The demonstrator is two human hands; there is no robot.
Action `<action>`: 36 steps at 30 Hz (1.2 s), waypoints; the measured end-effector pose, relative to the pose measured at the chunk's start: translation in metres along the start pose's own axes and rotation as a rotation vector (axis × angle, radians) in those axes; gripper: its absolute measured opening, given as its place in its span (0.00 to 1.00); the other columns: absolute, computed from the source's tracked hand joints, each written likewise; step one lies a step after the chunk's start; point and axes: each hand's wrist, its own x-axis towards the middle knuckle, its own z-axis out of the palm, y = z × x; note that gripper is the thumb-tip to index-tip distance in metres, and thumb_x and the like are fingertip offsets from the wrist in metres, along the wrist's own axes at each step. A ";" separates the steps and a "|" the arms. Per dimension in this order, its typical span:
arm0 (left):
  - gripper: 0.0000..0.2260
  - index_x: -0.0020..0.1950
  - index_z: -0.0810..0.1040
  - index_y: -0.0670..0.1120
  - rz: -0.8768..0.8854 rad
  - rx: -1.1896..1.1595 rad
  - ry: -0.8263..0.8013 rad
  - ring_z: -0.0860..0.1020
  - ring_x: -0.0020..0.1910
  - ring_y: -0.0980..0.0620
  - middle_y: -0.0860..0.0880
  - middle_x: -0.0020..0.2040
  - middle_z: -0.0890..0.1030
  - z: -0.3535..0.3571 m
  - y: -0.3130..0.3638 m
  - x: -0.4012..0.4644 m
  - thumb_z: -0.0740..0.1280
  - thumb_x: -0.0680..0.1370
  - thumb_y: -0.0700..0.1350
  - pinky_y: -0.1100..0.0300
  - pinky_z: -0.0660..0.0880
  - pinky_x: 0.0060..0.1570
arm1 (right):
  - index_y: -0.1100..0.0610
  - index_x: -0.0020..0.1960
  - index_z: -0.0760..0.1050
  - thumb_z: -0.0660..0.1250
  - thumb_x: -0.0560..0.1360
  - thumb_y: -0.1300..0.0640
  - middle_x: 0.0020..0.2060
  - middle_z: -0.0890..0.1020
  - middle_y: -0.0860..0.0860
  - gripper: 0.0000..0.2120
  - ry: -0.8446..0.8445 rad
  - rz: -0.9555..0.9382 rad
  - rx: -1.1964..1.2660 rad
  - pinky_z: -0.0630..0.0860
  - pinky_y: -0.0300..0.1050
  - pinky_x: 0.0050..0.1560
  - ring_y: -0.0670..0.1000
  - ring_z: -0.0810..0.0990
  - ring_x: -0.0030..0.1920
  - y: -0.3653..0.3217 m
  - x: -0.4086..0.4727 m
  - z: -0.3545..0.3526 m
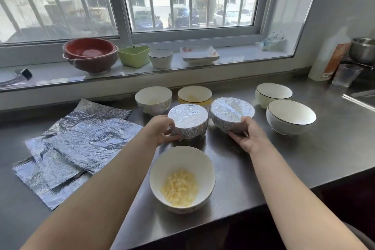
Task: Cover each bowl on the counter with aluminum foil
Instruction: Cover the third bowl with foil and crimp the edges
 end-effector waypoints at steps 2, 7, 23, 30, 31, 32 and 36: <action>0.18 0.62 0.76 0.40 -0.006 -0.006 -0.011 0.77 0.54 0.42 0.40 0.64 0.73 0.007 0.002 0.003 0.57 0.76 0.28 0.48 0.82 0.34 | 0.59 0.68 0.68 0.68 0.75 0.64 0.62 0.72 0.58 0.22 0.003 -0.005 0.017 0.81 0.64 0.42 0.57 0.76 0.49 -0.006 0.007 -0.001; 0.18 0.62 0.75 0.41 -0.038 -0.004 -0.023 0.76 0.59 0.40 0.40 0.66 0.72 0.017 0.006 0.011 0.58 0.77 0.28 0.47 0.82 0.37 | 0.58 0.69 0.68 0.68 0.76 0.61 0.63 0.73 0.58 0.23 0.009 -0.012 0.040 0.79 0.65 0.53 0.61 0.75 0.58 -0.016 0.019 0.001; 0.20 0.70 0.68 0.42 -0.081 0.000 -0.046 0.72 0.64 0.37 0.41 0.70 0.67 0.007 0.005 -0.001 0.64 0.78 0.34 0.42 0.81 0.48 | 0.58 0.67 0.66 0.66 0.78 0.55 0.61 0.69 0.58 0.20 -0.105 0.146 -0.257 0.78 0.52 0.44 0.62 0.77 0.52 0.016 -0.025 0.017; 0.13 0.66 0.72 0.42 0.048 0.021 -0.042 0.74 0.64 0.40 0.41 0.68 0.70 -0.020 0.000 -0.023 0.62 0.81 0.37 0.47 0.80 0.43 | 0.59 0.67 0.68 0.65 0.78 0.55 0.53 0.72 0.55 0.19 -0.159 0.082 -0.413 0.79 0.48 0.40 0.57 0.80 0.47 0.035 -0.051 0.033; 0.14 0.68 0.71 0.42 0.082 0.035 -0.037 0.74 0.63 0.41 0.41 0.67 0.72 -0.026 -0.003 -0.028 0.61 0.82 0.37 0.48 0.80 0.45 | 0.59 0.63 0.70 0.65 0.79 0.54 0.53 0.73 0.55 0.16 -0.177 0.061 -0.470 0.78 0.47 0.39 0.56 0.79 0.47 0.038 -0.058 0.033; 0.14 0.68 0.71 0.43 0.115 0.051 -0.035 0.75 0.63 0.42 0.42 0.65 0.74 -0.032 -0.006 -0.035 0.62 0.82 0.37 0.49 0.80 0.46 | 0.58 0.60 0.72 0.64 0.79 0.54 0.53 0.74 0.55 0.12 -0.206 0.044 -0.530 0.78 0.46 0.39 0.55 0.79 0.47 0.040 -0.066 0.033; 0.11 0.63 0.74 0.46 0.227 0.128 -0.054 0.77 0.61 0.47 0.46 0.61 0.79 -0.054 -0.029 -0.070 0.62 0.81 0.38 0.50 0.78 0.56 | 0.56 0.57 0.77 0.64 0.79 0.53 0.52 0.81 0.53 0.09 -0.349 0.031 -0.728 0.74 0.44 0.42 0.51 0.78 0.45 0.056 -0.099 0.027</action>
